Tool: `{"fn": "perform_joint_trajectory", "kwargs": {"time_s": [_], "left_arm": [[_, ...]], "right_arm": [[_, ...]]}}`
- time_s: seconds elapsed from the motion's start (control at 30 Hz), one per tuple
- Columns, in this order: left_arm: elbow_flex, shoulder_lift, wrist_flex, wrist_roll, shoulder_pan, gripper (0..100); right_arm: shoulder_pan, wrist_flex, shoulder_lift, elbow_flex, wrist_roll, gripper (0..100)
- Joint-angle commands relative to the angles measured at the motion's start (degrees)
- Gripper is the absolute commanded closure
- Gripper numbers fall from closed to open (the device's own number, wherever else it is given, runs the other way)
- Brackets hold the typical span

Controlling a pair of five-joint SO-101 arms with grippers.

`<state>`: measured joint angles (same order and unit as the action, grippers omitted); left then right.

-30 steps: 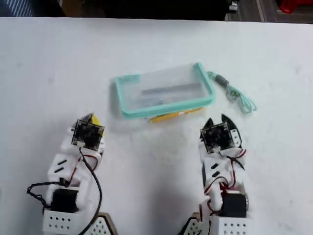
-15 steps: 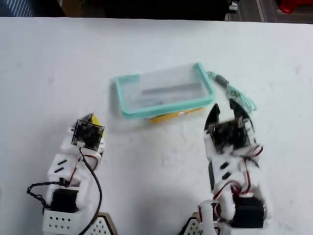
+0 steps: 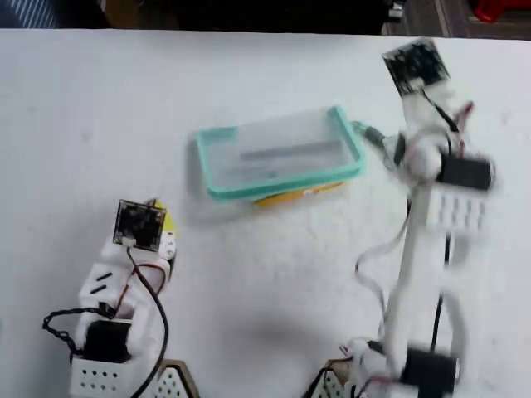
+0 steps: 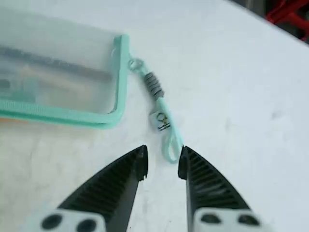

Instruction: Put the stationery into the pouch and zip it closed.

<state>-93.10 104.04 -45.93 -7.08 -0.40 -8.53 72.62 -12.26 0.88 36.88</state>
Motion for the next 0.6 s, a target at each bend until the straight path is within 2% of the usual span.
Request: {"fn": "perform_joint_trajectory", "kwargs": {"time_s": [0.0,0.17,0.37,0.57], "left_arm": [[3.3,0.7,-0.3,1.2,-0.4,87],[3.3,0.7,-0.4,1.2,-0.4,85],[3.3,0.7,-0.4,1.2,-0.4,85],[3.3,0.7,-0.4,1.2,-0.3,85]], "right_arm": [[2.2,5.8,15.5,-15.6,1.9,88.9],[2.6,9.7,33.2,-33.5,2.3,88.2],[2.8,12.8,49.7,-49.4,2.6,70.2],[4.1,12.6,62.7,-60.6,5.5,76.5]]}}
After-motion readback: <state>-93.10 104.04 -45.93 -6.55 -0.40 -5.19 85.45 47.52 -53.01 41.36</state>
